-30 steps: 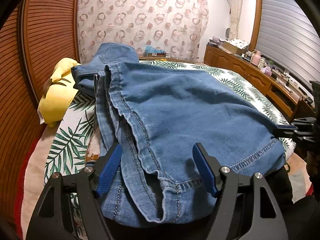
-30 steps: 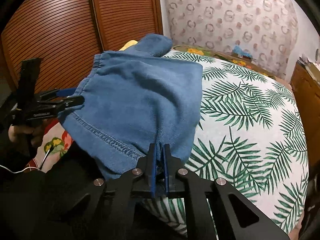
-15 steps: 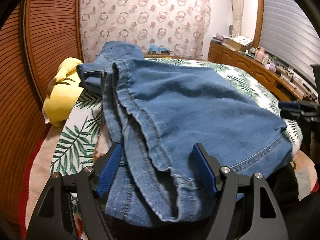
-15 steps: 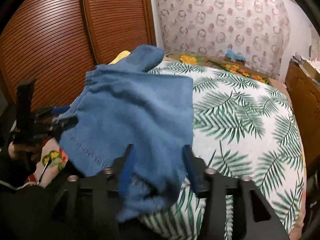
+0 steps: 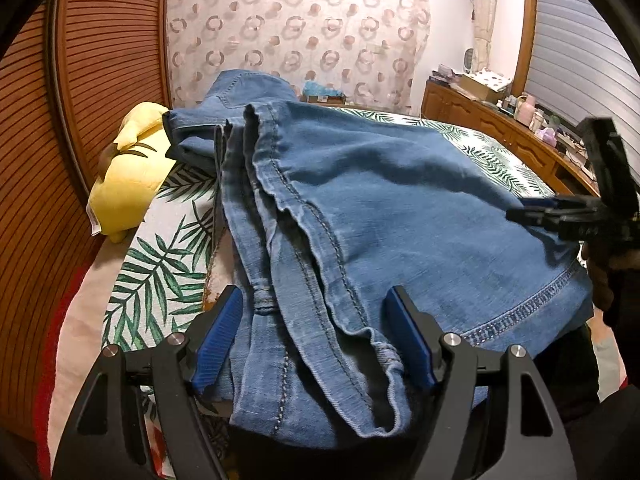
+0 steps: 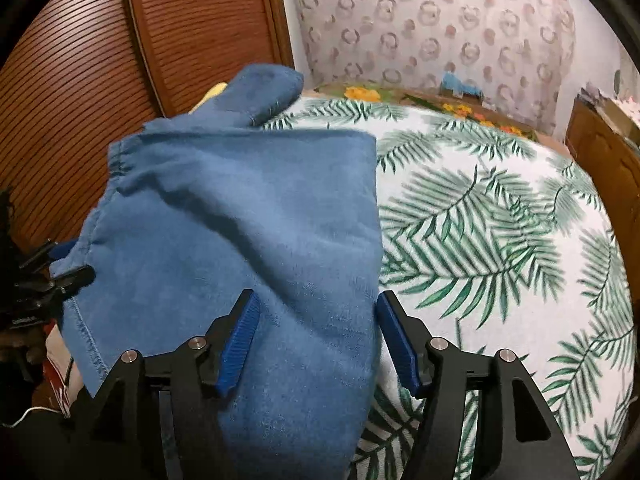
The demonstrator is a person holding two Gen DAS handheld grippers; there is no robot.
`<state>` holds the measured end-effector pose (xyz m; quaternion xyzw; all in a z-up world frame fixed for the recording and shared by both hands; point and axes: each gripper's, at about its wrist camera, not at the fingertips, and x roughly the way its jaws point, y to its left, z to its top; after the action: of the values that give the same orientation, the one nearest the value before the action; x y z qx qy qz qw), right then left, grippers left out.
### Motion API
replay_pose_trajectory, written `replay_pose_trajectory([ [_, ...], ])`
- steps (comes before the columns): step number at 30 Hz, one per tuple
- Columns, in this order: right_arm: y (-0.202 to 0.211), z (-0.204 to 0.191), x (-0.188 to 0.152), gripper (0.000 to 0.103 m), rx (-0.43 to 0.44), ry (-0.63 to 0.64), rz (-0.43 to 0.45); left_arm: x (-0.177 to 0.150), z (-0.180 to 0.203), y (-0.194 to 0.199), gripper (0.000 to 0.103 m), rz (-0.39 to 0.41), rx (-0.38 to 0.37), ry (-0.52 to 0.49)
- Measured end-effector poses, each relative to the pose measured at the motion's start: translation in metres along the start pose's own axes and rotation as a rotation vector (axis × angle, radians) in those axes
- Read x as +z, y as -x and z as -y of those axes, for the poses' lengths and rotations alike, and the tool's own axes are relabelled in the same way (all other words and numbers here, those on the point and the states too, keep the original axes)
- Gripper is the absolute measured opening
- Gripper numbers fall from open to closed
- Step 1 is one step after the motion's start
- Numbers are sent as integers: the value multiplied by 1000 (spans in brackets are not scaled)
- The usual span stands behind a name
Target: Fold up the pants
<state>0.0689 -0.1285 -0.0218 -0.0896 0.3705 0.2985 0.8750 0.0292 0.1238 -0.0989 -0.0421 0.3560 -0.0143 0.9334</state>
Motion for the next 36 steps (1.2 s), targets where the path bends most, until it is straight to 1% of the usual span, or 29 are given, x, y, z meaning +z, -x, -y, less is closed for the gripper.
replay_pose_trajectory([
  [5,-6,-1,-8,63,8,-19,-28,4,2,10,75,21,-5,2],
  [12,4,2,-22,63,37,-49,-49,13,21,23,75,59,-41,-38],
  [15,10,6,-26,63,52,-56,-50,16,28,23,75,64,-57,-50],
  [22,16,3,-28,62,50,-48,-37,19,43,21,75,60,-83,-75],
  [24,17,0,-30,56,65,-48,-35,17,47,20,75,53,-89,-81],
  [26,16,-3,-30,39,103,-50,-39,14,49,15,75,35,-91,-87],
  [27,16,-4,-30,36,117,-49,-40,13,51,12,75,26,-91,-88],
  [29,16,-8,-28,22,123,-29,-33,10,52,6,75,5,-91,-90],
  [32,21,-11,-24,13,130,-23,-8,4,54,2,75,1,-72,-109],
  [36,40,-17,-12,10,159,-20,65,0,56,2,75,-2,-62,-126],
])
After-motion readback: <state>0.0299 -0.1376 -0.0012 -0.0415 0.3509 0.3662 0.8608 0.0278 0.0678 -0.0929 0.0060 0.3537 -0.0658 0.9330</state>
